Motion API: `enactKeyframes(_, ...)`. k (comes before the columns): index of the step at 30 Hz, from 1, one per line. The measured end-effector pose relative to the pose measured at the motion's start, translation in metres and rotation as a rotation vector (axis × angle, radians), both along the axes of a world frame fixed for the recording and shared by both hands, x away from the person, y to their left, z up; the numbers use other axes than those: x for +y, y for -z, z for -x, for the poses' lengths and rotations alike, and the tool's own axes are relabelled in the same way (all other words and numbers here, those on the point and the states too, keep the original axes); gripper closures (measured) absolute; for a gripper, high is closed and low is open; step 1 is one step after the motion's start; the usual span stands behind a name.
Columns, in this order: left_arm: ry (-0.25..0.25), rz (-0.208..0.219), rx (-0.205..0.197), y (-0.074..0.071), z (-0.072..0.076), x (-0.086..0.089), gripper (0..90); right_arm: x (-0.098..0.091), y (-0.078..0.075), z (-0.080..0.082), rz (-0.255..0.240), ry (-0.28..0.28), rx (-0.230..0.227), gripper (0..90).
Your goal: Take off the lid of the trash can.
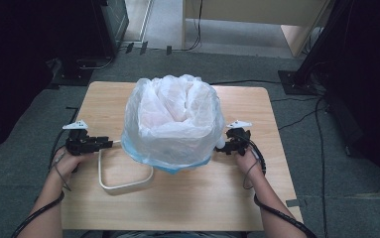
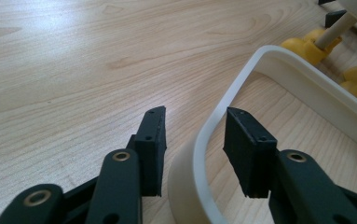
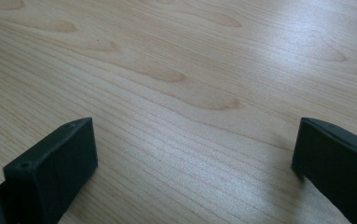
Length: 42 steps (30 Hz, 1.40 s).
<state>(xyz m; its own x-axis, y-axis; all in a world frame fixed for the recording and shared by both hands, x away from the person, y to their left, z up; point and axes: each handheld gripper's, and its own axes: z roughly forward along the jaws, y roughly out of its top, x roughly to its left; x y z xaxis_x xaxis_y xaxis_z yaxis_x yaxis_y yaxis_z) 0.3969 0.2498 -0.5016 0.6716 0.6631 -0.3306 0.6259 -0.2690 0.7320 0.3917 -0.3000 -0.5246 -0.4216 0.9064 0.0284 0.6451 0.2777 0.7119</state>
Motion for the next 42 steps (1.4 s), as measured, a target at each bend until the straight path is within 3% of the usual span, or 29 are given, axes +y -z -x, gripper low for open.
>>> enactKeyframes(4, -0.013, -0.016, 0.0, -0.002, -0.001, -0.003, 48.0, 0.0, 0.0, 0.0, 0.0, -0.004, 0.0, 0.0)
enactKeyframes(12, -0.02, -0.014, 0.005, -0.007, -0.002, -0.008, 40.4, -0.003, -0.002, -0.002, -0.004, -0.043, 0.02, 0.7)
enactKeyframes(16, -0.018, -0.027, 0.0, -0.009, -0.001, -0.01, 38.1, -0.006, -0.007, -0.003, -0.024, -0.02, 0.028, 16.5)
enactKeyframes(20, -0.016, -0.029, -0.008, -0.012, 0.0, -0.012, 37.5, -0.01, -0.01, -0.005, -0.057, -0.026, 0.047, 16.3)
enactKeyframes(24, -0.017, -0.021, -0.004, -0.015, 0.0, -0.014, 36.7, -0.009, -0.012, -0.005, -0.059, -0.062, 0.06, 16.3)
enactKeyframes(31, 0.01, -0.016, -0.033, -0.023, 0.001, -0.022, 34.8, -0.006, -0.014, -0.005, -0.069, -0.126, 0.114, 16.2)
enactKeyframes(39, 0.01, -0.017, -0.033, -0.028, 0.003, -0.024, 33.8, -0.008, -0.021, -0.006, -0.073, -0.132, 0.092, 16.3)
enactKeyframes(42, 0.013, -0.018, -0.035, -0.03, 0.003, -0.026, 33.4, -0.007, -0.024, -0.005, -0.092, -0.159, 0.128, 16.1)
